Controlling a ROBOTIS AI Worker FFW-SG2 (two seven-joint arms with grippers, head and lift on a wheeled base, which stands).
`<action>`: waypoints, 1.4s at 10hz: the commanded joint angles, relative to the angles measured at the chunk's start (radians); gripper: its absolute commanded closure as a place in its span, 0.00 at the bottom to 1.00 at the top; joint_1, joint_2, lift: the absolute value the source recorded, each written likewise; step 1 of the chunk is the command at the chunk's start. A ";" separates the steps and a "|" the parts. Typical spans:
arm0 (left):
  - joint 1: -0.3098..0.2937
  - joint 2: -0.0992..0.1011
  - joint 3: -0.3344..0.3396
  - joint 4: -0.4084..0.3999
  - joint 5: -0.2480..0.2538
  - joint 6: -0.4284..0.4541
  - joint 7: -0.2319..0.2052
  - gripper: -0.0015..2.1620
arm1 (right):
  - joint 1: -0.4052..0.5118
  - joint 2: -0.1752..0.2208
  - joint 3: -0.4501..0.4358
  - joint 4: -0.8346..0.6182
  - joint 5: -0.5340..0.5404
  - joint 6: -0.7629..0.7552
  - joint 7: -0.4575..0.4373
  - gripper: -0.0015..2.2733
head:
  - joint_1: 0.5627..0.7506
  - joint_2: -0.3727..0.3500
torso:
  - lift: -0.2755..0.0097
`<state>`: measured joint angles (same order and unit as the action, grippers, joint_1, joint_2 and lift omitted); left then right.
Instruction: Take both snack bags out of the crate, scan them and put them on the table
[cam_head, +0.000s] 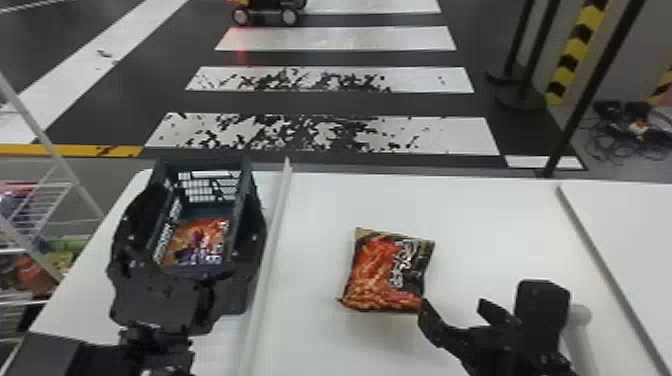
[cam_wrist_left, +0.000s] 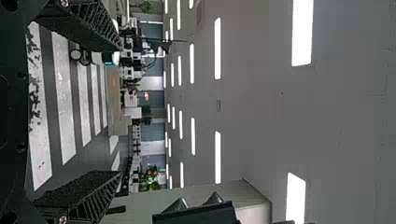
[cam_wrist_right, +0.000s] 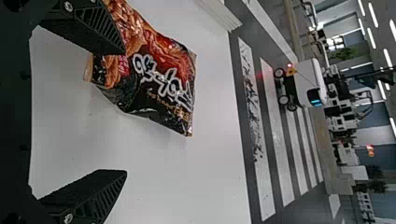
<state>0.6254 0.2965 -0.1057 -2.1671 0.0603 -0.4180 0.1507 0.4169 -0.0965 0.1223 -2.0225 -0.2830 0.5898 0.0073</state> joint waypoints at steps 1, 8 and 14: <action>0.016 -0.008 0.011 0.044 0.007 -0.055 -0.002 0.03 | -0.026 0.018 -0.021 -0.030 -0.033 0.118 0.014 0.04 | 0.70 0.64 | 0.63; 0.094 -0.051 0.040 0.181 0.043 -0.236 -0.028 0.03 | -0.147 0.086 -0.133 -0.048 -0.217 0.446 0.029 0.04 | 0.70 0.76 | 0.63; 0.119 -0.071 0.075 0.244 0.110 -0.288 -0.083 0.04 | -0.182 0.097 -0.151 0.019 -0.243 0.474 0.028 0.05 | 0.70 0.82 | 0.63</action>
<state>0.7421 0.2286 -0.0367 -1.9314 0.1661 -0.7108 0.0673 0.2383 0.0000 -0.0287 -2.0100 -0.5246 1.0639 0.0354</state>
